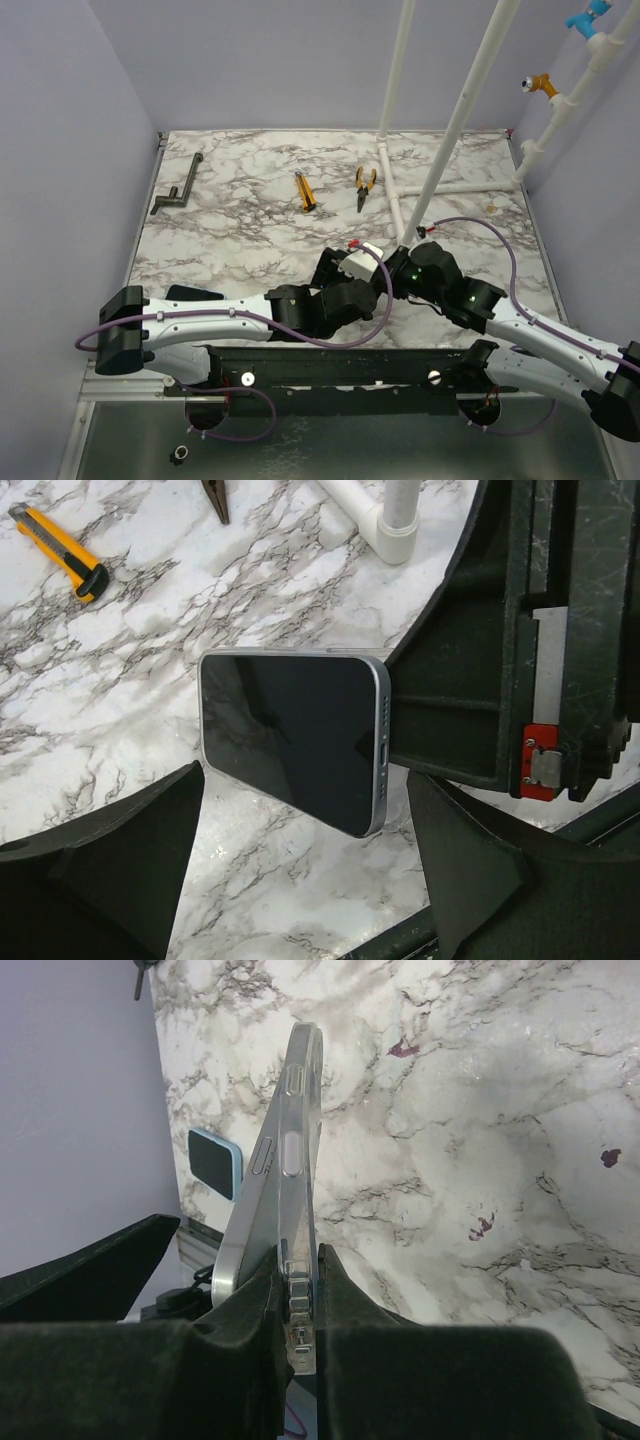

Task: Take the phone out of the phone case
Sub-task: Remove the phone case from the phone.

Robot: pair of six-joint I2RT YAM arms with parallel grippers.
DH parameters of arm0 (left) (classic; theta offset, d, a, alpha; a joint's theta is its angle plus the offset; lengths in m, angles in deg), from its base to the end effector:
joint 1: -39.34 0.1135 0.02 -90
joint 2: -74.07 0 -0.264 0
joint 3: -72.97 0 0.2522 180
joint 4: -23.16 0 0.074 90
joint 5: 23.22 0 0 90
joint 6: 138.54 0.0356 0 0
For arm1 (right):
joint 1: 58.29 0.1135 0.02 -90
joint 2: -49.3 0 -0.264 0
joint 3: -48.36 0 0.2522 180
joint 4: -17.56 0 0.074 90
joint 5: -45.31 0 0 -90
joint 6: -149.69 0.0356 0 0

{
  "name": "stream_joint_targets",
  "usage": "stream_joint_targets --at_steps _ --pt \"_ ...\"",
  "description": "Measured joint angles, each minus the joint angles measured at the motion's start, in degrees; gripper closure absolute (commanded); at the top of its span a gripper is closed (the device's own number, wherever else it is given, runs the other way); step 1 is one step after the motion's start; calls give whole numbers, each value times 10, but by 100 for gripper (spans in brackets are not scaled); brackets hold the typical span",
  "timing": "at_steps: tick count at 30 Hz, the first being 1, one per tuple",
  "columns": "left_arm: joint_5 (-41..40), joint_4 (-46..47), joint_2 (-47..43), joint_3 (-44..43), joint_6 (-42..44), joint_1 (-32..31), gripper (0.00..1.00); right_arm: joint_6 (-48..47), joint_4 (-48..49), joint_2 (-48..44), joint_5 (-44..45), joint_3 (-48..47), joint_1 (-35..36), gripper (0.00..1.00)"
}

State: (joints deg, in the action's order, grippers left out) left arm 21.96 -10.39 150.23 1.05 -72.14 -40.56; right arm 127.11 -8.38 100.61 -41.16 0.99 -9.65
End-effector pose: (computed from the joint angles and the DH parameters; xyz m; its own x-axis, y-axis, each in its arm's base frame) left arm 0.0750 -0.2779 0.2904 -0.3389 0.2835 -0.8971 0.5074 0.8580 0.0794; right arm 0.1348 0.1498 0.2477 -0.7856 0.5024 -0.3613 0.0299 0.6139 0.7888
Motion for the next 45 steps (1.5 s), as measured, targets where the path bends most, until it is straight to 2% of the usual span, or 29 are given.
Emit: stream_joint_targets --at_steps 6,11,14,18,22,36,45 --pt "4 -48 53 -55 -1 -1 34 0 4 -1 4 0 -2 100" --pt "4 -64 66 -63 -5 -2 37 1 16 -5 1 0 -2 100" --pt "3 -64 66 -63 -14 -2 34 5 19 -15 0 5 -2 100" --pt "7 -68 58 -63 -27 -4 18 12 18 -38 0 14 -2 100" --pt "20 -80 34 -63 -30 -3 13 17 18 -59 0 16 -2 100" --pt "51 -81 10 -78 -9 -4 12 22 16 -58 8 28 -2 100" --pt "28 -76 36 -78 14 -3 24 22 16 -35 14 28 -2 100"
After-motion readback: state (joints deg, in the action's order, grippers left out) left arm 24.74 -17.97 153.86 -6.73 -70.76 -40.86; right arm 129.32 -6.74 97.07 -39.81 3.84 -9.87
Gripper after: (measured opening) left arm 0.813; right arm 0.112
